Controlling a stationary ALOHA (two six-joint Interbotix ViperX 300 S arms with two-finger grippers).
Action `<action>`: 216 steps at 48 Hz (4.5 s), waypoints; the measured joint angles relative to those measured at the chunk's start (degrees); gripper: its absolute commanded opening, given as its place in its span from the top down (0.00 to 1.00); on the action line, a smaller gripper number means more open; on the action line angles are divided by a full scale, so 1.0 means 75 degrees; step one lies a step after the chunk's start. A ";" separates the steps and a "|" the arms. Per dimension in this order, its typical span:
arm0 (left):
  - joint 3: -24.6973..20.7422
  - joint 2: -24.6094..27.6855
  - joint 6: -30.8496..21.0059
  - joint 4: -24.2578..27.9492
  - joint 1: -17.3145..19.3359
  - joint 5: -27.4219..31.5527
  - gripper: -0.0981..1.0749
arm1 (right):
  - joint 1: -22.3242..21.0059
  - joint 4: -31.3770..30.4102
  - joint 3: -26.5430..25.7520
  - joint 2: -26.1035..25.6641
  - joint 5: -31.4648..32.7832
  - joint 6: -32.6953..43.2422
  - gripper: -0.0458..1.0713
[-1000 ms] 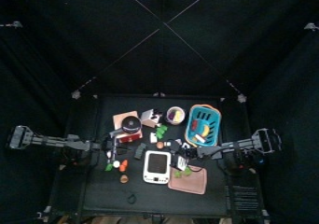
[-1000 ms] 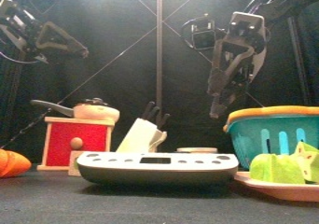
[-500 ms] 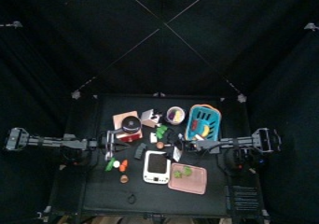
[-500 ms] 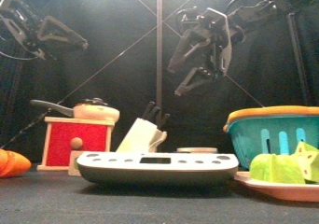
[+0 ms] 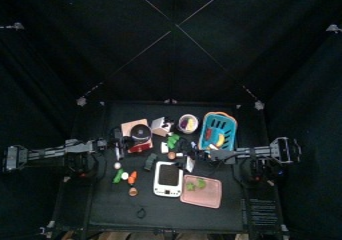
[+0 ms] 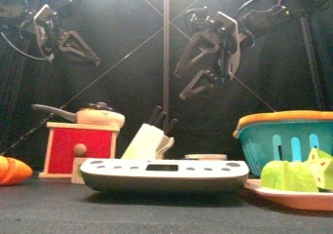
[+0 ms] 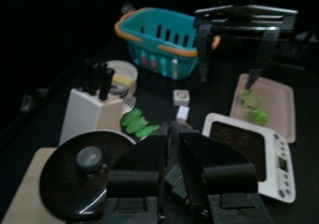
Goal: Grab detergent
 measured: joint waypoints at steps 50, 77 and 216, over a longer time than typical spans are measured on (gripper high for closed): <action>0.0363 0.0574 -0.0059 0.0645 0.0480 -0.1477 0.19 | -0.0762 0.0727 -0.1348 0.1910 0.0633 0.0609 0.04; 0.1371 -0.0480 -0.0035 0.0094 0.0328 -0.0926 0.19 | -0.0973 0.1125 -0.3680 0.3563 0.3105 0.2484 0.04; 0.1734 -0.1184 -0.0035 0.0234 0.0363 -0.0387 0.19 | -0.0422 -0.1230 -0.5203 0.5191 0.5402 0.4359 0.06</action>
